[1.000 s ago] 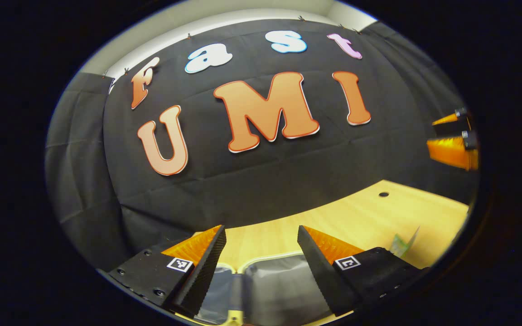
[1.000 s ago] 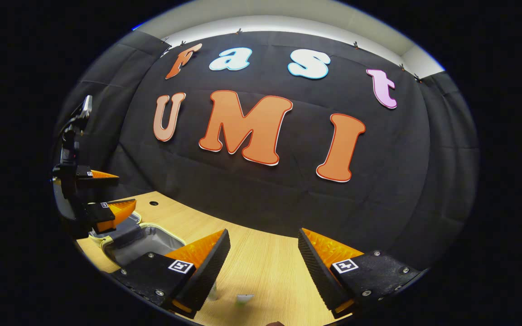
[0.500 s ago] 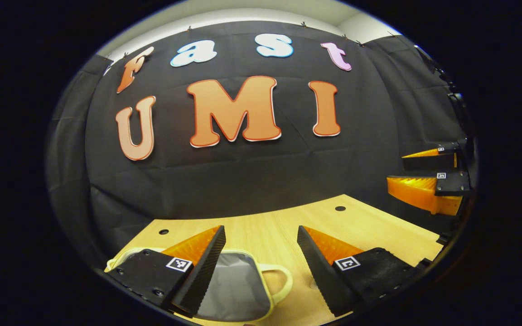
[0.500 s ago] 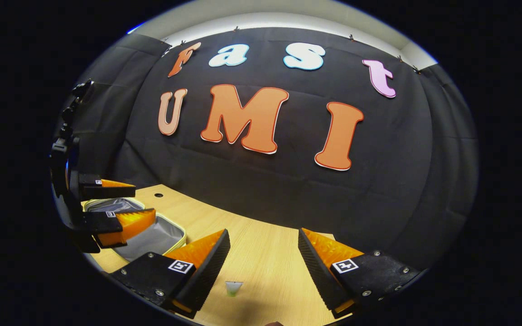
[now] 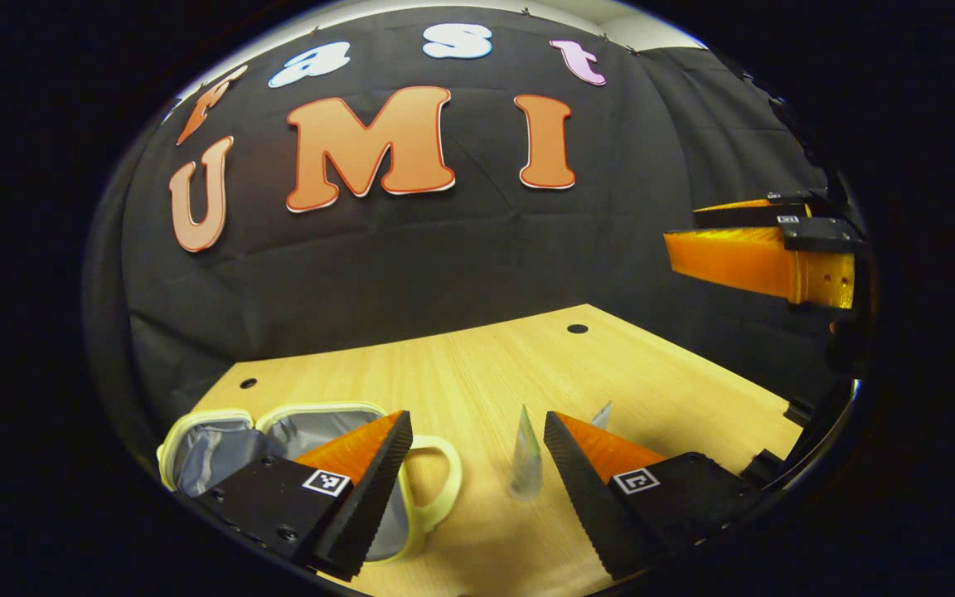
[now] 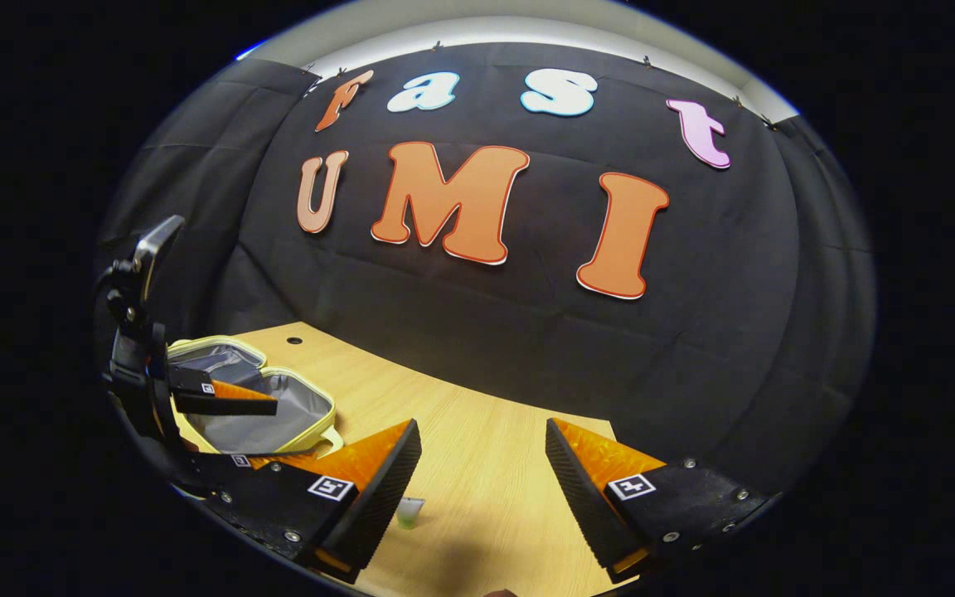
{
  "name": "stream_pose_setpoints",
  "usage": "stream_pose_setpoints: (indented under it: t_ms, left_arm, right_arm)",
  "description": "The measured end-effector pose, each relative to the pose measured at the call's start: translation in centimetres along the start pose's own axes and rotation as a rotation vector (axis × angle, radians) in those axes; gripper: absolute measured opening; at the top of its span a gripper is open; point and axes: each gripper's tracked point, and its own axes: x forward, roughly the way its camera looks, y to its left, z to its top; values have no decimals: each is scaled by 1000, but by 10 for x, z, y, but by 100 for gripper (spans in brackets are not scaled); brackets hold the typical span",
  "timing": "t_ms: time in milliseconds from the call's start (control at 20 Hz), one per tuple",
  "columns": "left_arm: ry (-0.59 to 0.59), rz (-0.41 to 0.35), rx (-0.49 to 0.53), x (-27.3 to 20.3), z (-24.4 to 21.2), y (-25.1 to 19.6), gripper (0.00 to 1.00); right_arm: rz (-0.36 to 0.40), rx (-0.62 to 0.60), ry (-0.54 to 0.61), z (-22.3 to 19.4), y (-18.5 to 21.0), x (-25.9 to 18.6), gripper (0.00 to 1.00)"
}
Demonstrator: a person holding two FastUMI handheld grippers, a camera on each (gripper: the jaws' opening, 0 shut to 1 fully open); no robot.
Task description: First open the suitcase, pack the skin care products into it, and then close the suitcase.
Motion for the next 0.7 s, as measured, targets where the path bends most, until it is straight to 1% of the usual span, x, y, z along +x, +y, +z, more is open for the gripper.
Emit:
stream_pose_setpoints:
  t_ms: [100, 300, 400, 500, 550, 600, 700]
  left_arm:
    - [32, -15, -3, 12, -17, -12, 99]
    - [110, -10, 2, 34, -56, -23, 99]
    - [131, -22, -16, 45, -70, -29, 97]
    - [167, -17, -28, 58, -84, -31, 91]
    - [187, -13, -33, 64, -92, -32, 85]
    - [203, -4, -33, 70, -97, -31, 83]
    - [221, -9, -40, 78, -103, -35, 77]
  right_arm:
    - [-2, -4, 4, -3, -4, 1, 96]
    - [-3, -7, 20, -11, -15, 0, 96]
    - [-1, -13, 24, -15, -19, 1, 96]
    - [13, -20, 36, -22, -18, 3, 96]
    - [18, -24, 44, -25, -18, 3, 96]
    - [25, -18, 50, -27, -18, 4, 96]
    - [59, -4, 58, -31, -10, 6, 96]
